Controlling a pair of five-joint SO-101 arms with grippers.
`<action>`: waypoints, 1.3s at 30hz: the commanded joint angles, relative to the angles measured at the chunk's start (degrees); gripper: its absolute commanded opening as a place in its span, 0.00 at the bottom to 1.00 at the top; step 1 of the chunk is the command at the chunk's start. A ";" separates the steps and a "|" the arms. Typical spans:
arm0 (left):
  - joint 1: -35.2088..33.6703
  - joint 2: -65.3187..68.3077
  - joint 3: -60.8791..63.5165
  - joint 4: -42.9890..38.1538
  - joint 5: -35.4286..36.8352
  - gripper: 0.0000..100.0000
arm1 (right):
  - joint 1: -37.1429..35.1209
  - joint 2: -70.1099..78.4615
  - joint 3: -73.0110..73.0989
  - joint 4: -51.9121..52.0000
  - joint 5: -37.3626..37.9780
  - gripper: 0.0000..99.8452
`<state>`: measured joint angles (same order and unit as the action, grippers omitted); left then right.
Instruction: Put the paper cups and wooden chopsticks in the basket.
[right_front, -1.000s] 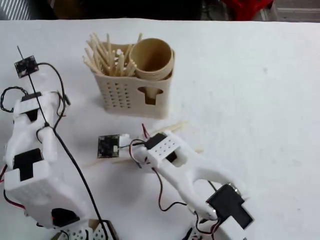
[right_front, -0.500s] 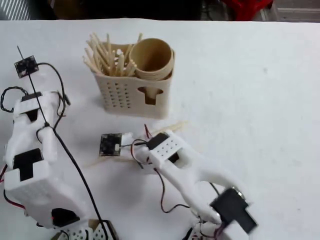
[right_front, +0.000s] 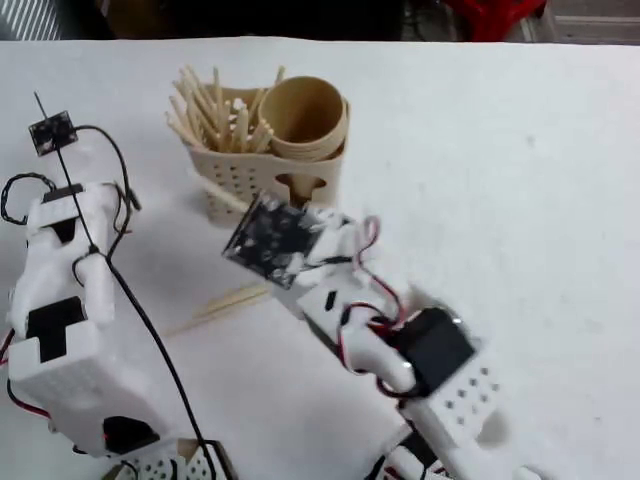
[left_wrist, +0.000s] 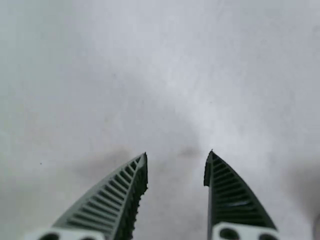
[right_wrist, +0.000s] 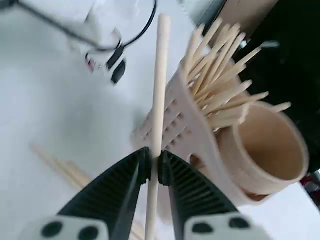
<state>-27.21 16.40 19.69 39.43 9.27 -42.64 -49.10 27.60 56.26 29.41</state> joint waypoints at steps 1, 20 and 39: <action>0.84 -0.13 -0.44 -1.05 -0.53 0.20 | -0.13 6.02 -19.34 -2.86 -4.84 0.02; 0.84 -0.13 -0.35 -0.97 -0.53 0.20 | -0.22 52.18 -56.70 -29.58 -9.58 0.02; 0.84 -0.13 -0.35 -0.97 -0.53 0.20 | -0.40 48.40 -46.68 -29.93 -9.76 0.14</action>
<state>-27.21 16.40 19.69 39.43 9.27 -42.81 3.91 -20.13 27.69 20.00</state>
